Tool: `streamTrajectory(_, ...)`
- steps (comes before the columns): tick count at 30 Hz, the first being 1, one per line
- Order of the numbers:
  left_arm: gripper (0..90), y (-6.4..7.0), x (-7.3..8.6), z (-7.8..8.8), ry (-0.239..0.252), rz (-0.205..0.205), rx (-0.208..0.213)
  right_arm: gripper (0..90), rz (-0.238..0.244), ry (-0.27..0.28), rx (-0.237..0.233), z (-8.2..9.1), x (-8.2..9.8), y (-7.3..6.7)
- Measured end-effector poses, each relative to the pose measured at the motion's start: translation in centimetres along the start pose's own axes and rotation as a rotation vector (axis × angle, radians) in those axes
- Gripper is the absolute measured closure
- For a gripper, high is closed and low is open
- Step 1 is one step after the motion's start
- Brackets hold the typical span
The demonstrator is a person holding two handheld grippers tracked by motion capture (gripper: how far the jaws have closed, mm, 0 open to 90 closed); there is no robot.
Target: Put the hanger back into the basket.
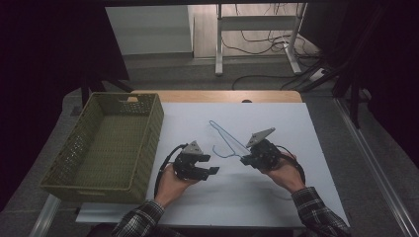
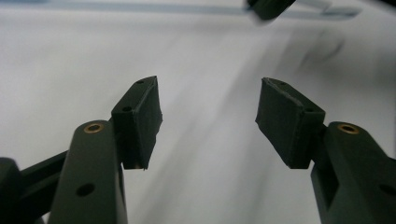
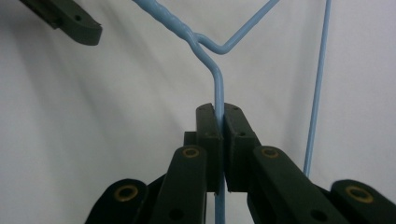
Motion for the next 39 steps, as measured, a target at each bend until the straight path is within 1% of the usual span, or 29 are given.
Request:
streamTrajectory(4, 45.4, 1.3, -1.9, 0.5, 0.081, -0.077, 0.007, 86.3, -0.007, 0.020, -0.013, 0.3, -0.8, -0.4)
streamTrajectory(5, 46.8, 1.3, -1.9, 0.5, 0.081, -0.077, 0.007, 86.3, -0.007, 0.020, -0.013, 0.3, -0.8, -0.4)
streamTrajectory(6, 48.7, 1.6, -2.6, 0.5, 0.108, -0.108, -0.009, 86.3, -0.005, 0.023, -0.016, 0.3, -1.2, -0.6)
streamTrajectory(7, 51.1, 1.7, -2.9, 0.5, 0.118, -0.108, 0.004, 86.2, -0.005, 0.026, -0.017, 0.3, -1.3, -0.7)
streamTrajectory(8, 52.4, 1.7, -2.9, 0.5, 0.118, -0.108, 0.004, 86.2, -0.005, 0.026, -0.019, 0.3, -1.4, -0.8)
streamTrajectory(9, 54.1, 1.7, -3.5, 0.5, 0.134, -0.105, 0.001, 86.2, -0.003, 0.030, -0.022, 0.2, -1.5, -0.8)
streamTrajectory(11, 58.0, 1.7, -3.7, 0.3, 0.139, -0.097, 0.010, 86.2, -0.005, 0.026, -0.025, 0.1, -1.6, -1.0)
streamTrajectory(12, 59.7, 1.6, -3.9, 0.1, 0.132, -0.101, -0.022, 86.2, -0.008, 0.031, -0.031, 0.0, -1.7, -1.1)
streamTrajectory(14, 64.8, 1.7, -4.0, -0.1, 0.135, -0.101, -0.027, 86.2, -0.009, 0.037, -0.041, 0.0, -1.8, -1.3)
streamTrajectory(15, 68.0, 1.7, -4.0, -0.1, 0.135, -0.104, -0.040, 86.2, -0.012, 0.037, -0.044, 0.0, -1.9, -1.3)
streamTrajectory(17, 79.0, 1.6, -4.0, -0.1, 0.142, -0.113, -0.072, 86.2, -0.010, 0.040, -0.049, -0.1, -2.0, -1.4)
streamTrajectory(18, 80.8, 1.6, -4.0, 0.0, 0.144, -0.114, -0.086, 86.1, -0.012, 0.042, -0.051, -0.1, -2.0, -1.5)
streamTrajectory(20, 84.1, 1.7, -4.1, 0.1, 0.137, -0.147, -0.145, 86.0, -0.027, 0.049, -0.066, -0.2, -2.1, -1.5)
streamTrajectory(21, 85.2, 1.7, -4.2, 0.1, 0.124, -0.162, -0.174, 85.8, -0.038, 0.049, -0.070, -0.2, -2.2, -1.6)
streamTrajectory(22, 86.2, 1.7, -4.4, 0.1, 0.110, -0.171, -0.188, 85.1, -0.046, 0.046, -0.077, -0.2, -2.3, -1.6)
streamTrajectory(23, 86.3, 1.7, -4.5, 0.2, 0.111, -0.159, -0.180, 83.7, -0.056, 0.039, -0.089, -0.2, -2.3, -1.7)
streamTrajectory(24, 86.3, 1.7, -4.8, 0.4, 0.117, -0.148, -0.179, 78.8, -0.058, 0.041, -0.080, -0.1, -2.4, -1.7)
streamTrajectory(25, 86.4, 1.7, -5.0, 0.5, 0.121, -0.145, -0.182, 74.3, -0.056, 0.048, -0.052, 0.1, -2.5, -1.6)
streamTrajectory(26, 86.4, 1.7, -5.0, 0.5, 0.121, -0.145, -0.182, 74.3, -0.056, 0.048, -0.052, 0.1, -2.5, -1.6)
streamTrajectory(27, 86.4, 1.7, -5.2, 0.6, 0.119, -0.144, -0.187, 69.9, -0.066, 0.055, -0.017, 0.7, -2.7, -1.5)
streamTrajectory(28, 86.4, 1.7, -5.5, 0.7, 0.119, -0.143, -0.188, 69.9, -0.066, 0.055, -0.017, 0.7, -2.7, -1.5)
streamTrajectory(30, 86.4, 1.7, -5.9, 0.9, 0.114, -0.143, -0.194, 69.7, -0.057, 0.057, 0.019, 1.3, -2.9, -1.8)
streamTrajectory(31, 86.5, 1.8, -6.2, 0.9, 0.105, -0.140, -0.193, 70.8, -0.039, 0.053, 0.052, 1.5, -3.1, -2.0)
streamTrajectory(32, 86.5, 1.8, -6.2, 0.9, 0.105, -0.140, -0.193, 73.1, -0.031, 0.045, 0.068, 1.4, -3.2, -2.2)
streamTrajectory(34, 86.5, 1.9, -6.4, 0.9, 0.103, -0.139, -0.195, 84.3, -0.005, 0.033, 0.101, 1.3, -3.3, -2.6)
streamTrajectory(35, 86.4, 1.9, -6.5, 1.0, 0.105, -0.127, -0.189, 85.2, 0.003, 0.038, 0.110, 1.3, -3.4, -2.7)
streamTrajectory(37, 85.4, 1.8, -6.5, 1.0, 0.103, -0.122, -0.181, 86.1, 0.002, 0.039, 0.105, 1.2, -3.4, -2.8)
streamTrajectory(38, 85.4, 1.7, -6.5, 1.2, 0.105, -0.118, -0.166, 86.4, -0.003, 0.047, 0.097, 1.3, -3.4, -2.9)
streamTrajectory(39, 77.4, 1.3, -6.5, 1.7, 0.107, -0.101, -0.132, 86.6, 0.004, 0.069, 0.088, 1.5, -3.5, -2.9)
Point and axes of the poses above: each handheld gripper's, and its own axes: z roughly backward along the jaws, x roughly out of its underside, y roughly to its right, the point moved 7 cm from there along -z, roughly forward along the jaws, and after that the axes turned 3 degrees about -z, right-handed, at the moved point
